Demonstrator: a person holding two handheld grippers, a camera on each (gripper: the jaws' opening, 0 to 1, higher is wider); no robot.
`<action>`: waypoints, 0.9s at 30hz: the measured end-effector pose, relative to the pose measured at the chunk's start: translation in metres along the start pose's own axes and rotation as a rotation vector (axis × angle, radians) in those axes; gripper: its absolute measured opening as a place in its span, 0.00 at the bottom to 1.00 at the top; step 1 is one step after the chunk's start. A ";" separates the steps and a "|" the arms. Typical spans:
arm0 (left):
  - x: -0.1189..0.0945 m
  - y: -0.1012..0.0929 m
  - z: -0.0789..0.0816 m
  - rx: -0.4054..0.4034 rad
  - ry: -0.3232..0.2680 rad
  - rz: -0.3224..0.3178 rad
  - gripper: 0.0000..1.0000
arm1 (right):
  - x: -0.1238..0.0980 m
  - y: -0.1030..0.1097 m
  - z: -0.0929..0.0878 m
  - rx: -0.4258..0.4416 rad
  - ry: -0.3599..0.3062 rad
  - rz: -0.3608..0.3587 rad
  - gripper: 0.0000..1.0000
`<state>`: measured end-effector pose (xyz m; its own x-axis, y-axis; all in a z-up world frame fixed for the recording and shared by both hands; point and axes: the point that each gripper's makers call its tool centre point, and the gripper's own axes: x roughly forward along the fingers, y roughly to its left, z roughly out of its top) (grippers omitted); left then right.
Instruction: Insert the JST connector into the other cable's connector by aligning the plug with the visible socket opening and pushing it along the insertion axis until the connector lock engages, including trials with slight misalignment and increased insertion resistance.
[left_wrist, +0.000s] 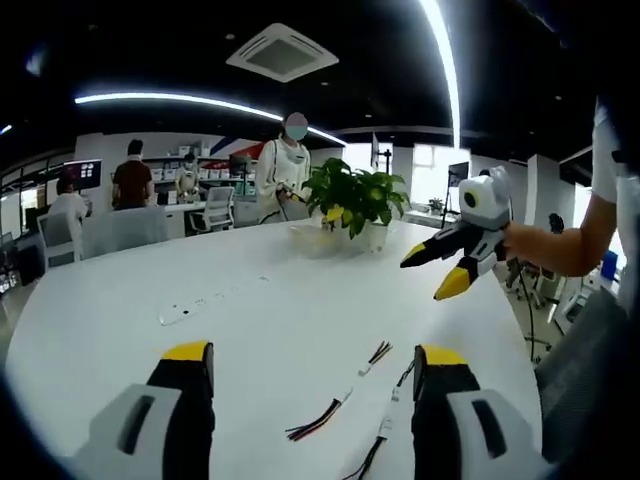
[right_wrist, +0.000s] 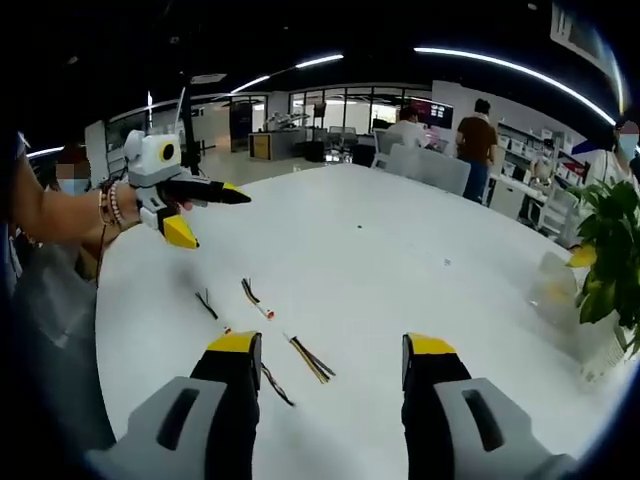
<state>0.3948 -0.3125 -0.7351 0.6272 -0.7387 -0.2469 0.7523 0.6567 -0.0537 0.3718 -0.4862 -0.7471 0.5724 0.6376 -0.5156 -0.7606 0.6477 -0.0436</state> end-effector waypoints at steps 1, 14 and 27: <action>0.002 0.000 -0.001 0.002 -0.002 -0.009 0.81 | 0.003 0.002 0.001 -0.009 -0.008 0.020 0.55; 0.023 -0.002 -0.029 0.007 0.035 -0.097 0.76 | 0.036 0.017 -0.005 -0.104 -0.021 0.194 0.52; 0.040 -0.012 -0.055 0.033 0.069 -0.167 0.64 | 0.058 0.042 -0.020 -0.254 -0.031 0.378 0.44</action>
<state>0.3998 -0.3420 -0.7981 0.4787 -0.8240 -0.3030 0.8515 0.5199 -0.0684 0.3673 -0.4306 -0.7963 0.2457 0.8242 -0.5102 -0.9668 0.2462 -0.0678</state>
